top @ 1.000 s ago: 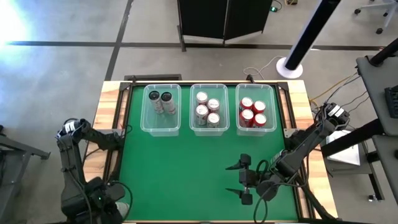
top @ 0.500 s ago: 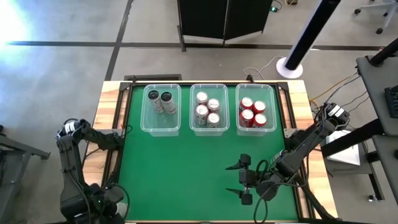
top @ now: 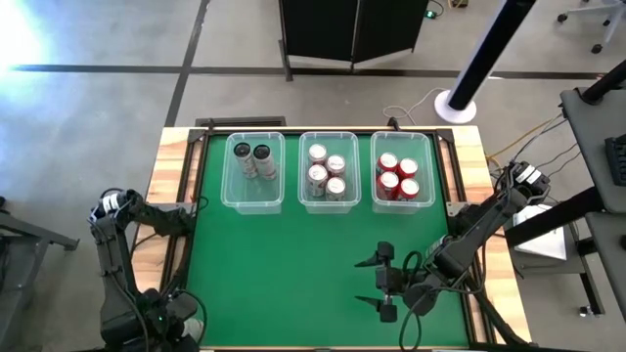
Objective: Sort soda cans
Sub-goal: Put the bottom white soda can into the left transparent bin
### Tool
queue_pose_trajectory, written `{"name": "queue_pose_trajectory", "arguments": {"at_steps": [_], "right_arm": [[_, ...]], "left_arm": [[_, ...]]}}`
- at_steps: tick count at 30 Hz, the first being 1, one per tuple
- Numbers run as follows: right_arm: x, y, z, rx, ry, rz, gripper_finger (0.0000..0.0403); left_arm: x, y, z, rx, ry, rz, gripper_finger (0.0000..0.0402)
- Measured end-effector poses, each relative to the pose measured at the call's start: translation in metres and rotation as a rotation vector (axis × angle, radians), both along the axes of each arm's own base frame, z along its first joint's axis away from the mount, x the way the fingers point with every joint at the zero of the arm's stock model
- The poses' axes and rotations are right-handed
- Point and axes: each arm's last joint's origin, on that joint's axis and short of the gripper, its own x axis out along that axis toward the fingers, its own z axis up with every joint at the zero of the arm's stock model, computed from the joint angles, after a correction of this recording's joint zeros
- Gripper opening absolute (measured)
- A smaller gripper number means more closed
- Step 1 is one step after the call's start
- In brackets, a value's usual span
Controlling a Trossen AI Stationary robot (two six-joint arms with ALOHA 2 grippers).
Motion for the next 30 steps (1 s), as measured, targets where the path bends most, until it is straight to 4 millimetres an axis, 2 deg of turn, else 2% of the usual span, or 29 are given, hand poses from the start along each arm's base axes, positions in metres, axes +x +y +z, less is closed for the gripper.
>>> {"name": "queue_pose_trajectory", "arguments": {"at_steps": [10,19,23,30], "right_arm": [[0.000,0.000,0.000,-0.006,-0.001,0.003,0.0365],[0.002,-0.002,0.000,-0.005,-0.002,-0.003,0.0365],[0.002,-0.002,0.000,-0.005,-0.002,-0.003,0.0365],[0.002,-0.002,0.000,-0.005,-0.002,-0.003,0.0365]], "left_arm": [[-0.001,0.000,-0.023,0.010,0.037,-0.053,0.0347],[0.000,-0.001,-0.029,-0.003,0.029,-0.090,0.0341],[-0.001,-0.002,-0.031,0.002,0.033,-0.108,0.0314],[-0.001,-0.002,-0.033,-0.007,0.059,-0.107,0.0243]]}}
